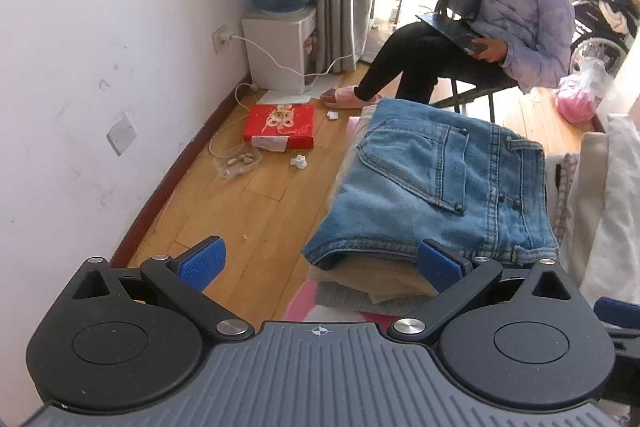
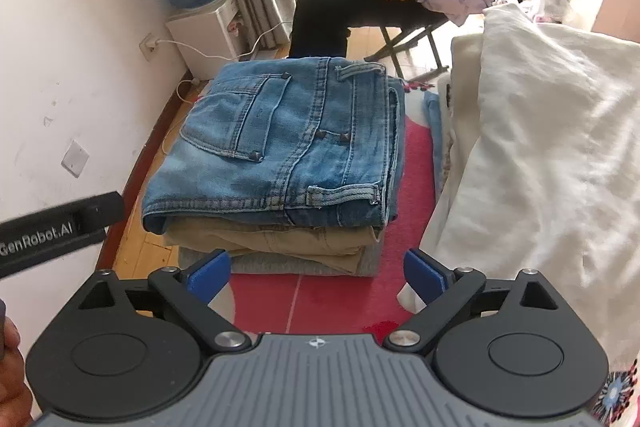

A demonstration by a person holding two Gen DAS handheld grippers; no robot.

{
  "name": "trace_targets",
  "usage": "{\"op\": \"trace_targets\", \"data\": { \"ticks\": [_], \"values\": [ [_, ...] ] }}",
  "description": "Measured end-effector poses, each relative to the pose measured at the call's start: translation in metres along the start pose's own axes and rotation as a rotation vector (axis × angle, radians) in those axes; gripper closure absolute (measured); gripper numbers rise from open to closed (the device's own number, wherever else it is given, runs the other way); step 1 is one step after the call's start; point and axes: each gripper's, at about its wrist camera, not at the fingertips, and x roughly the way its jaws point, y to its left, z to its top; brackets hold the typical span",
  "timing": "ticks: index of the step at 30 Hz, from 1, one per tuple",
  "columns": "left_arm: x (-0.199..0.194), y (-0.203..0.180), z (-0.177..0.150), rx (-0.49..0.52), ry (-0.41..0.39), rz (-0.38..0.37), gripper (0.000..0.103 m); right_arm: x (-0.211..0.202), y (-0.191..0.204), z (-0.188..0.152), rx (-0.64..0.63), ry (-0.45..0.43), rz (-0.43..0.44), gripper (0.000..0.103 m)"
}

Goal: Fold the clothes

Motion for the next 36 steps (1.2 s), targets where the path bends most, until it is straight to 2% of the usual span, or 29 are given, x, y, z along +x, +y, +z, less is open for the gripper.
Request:
{"op": "trace_targets", "data": {
  "ticks": [10, 23, 36],
  "values": [
    [0.003, 0.006, 0.003, -0.006, 0.001, -0.010, 0.000, 0.003, 0.006, 0.000, 0.006, 0.005, -0.037, 0.006],
    [0.008, 0.005, 0.005, -0.015, 0.004, -0.070, 0.000, 0.008, 0.003, 0.001, 0.025, 0.019, -0.083, 0.006],
    [0.010, 0.002, 0.003, 0.007, 0.017, -0.071, 0.000, 0.008, 0.006, -0.001, 0.018, 0.016, -0.105, 0.004]
  ]
}}
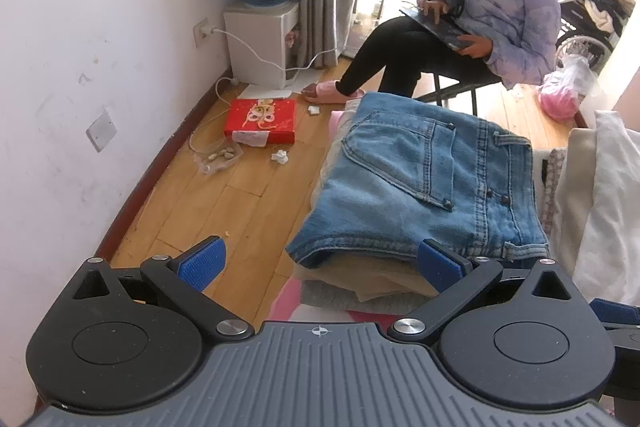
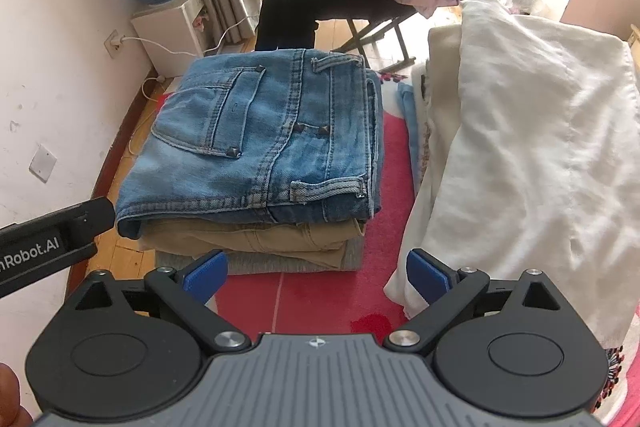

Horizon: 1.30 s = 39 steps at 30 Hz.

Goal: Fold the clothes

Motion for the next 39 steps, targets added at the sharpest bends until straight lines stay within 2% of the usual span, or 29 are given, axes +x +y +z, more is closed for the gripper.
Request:
{"op": "trace_targets", "data": {
  "ticks": [39],
  "values": [
    [0.0036, 0.0057, 0.0015, 0.013, 0.014, -0.026, 0.000, 0.0018, 0.0075, -0.0046, 0.009, 0.007, -0.011, 0.004]
  ]
}}
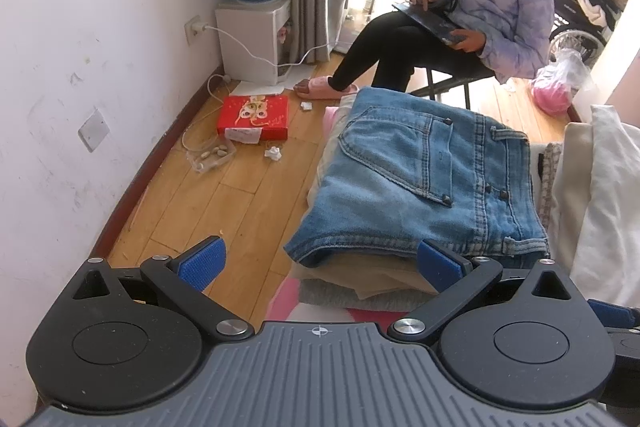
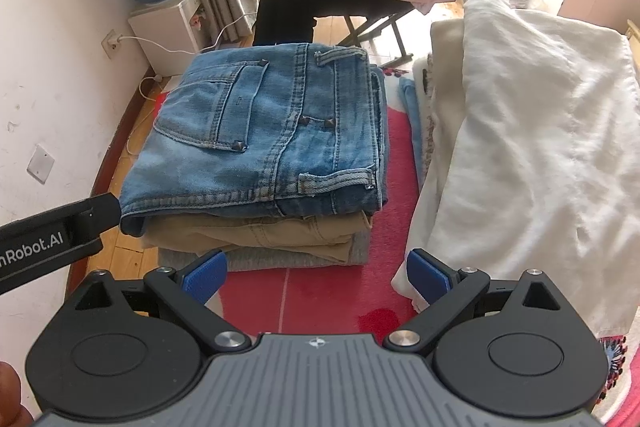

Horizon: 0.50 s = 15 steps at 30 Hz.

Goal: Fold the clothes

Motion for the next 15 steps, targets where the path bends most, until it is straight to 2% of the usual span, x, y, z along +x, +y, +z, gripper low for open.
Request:
{"op": "trace_targets", "data": {
  "ticks": [15],
  "values": [
    [0.0012, 0.0010, 0.0001, -0.004, 0.000, -0.006, 0.000, 0.0002, 0.0012, 0.0011, -0.005, -0.002, -0.001, 0.004]
  ]
}}
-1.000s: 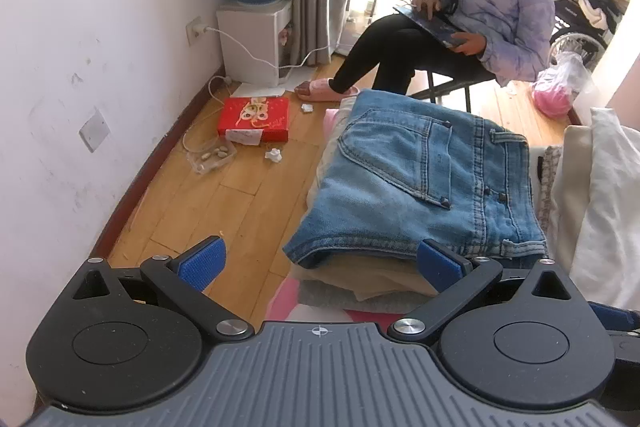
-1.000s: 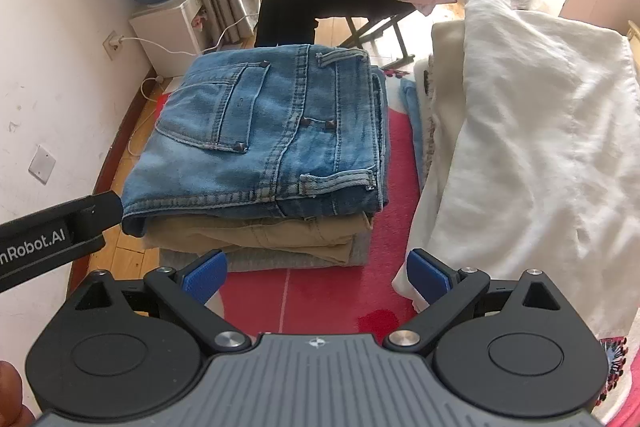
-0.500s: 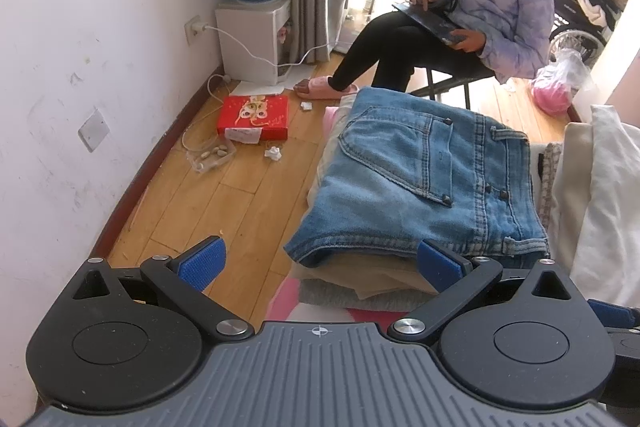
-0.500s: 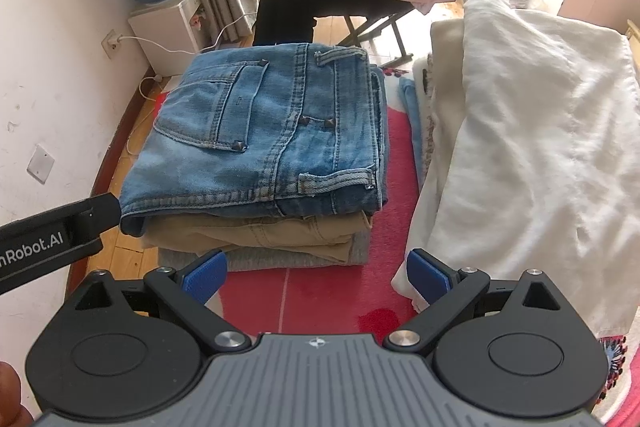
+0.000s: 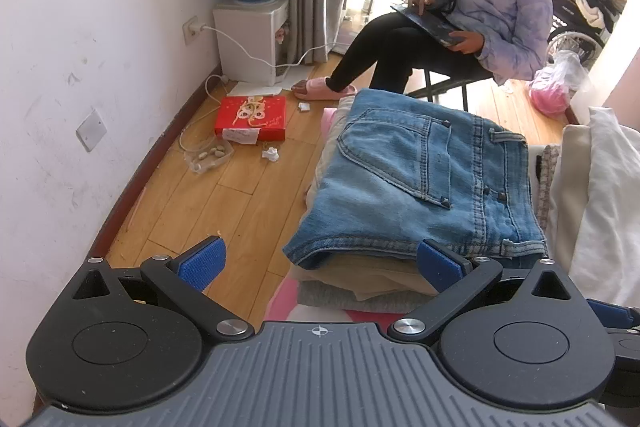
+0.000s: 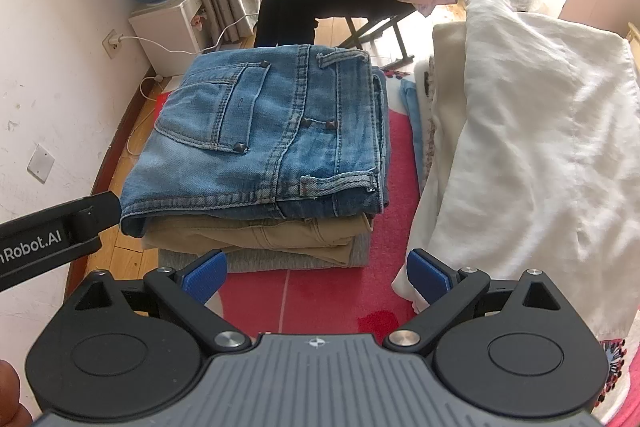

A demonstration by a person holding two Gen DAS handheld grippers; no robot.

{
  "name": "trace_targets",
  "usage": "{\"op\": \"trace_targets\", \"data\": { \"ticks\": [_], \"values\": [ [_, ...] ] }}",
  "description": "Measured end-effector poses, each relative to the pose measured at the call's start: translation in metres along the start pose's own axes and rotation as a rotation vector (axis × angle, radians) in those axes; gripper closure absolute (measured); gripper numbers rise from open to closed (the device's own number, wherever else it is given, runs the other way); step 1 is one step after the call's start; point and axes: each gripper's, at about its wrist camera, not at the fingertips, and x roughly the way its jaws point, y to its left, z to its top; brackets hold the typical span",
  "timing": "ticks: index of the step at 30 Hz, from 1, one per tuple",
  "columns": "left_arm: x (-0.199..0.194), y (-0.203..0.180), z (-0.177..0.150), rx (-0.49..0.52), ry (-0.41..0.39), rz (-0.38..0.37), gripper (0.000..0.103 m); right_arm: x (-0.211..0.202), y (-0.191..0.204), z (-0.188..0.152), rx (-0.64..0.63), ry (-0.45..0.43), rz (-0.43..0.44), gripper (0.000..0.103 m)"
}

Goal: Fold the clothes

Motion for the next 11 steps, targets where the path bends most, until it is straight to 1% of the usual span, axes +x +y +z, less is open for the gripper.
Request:
{"op": "trace_targets", "data": {
  "ticks": [11],
  "values": [
    [0.0027, 0.0007, -0.0007, 0.001, 0.009, -0.003, 0.000, 0.0023, 0.0002, -0.0012, 0.006, 0.008, -0.003, 0.004]
  ]
}}
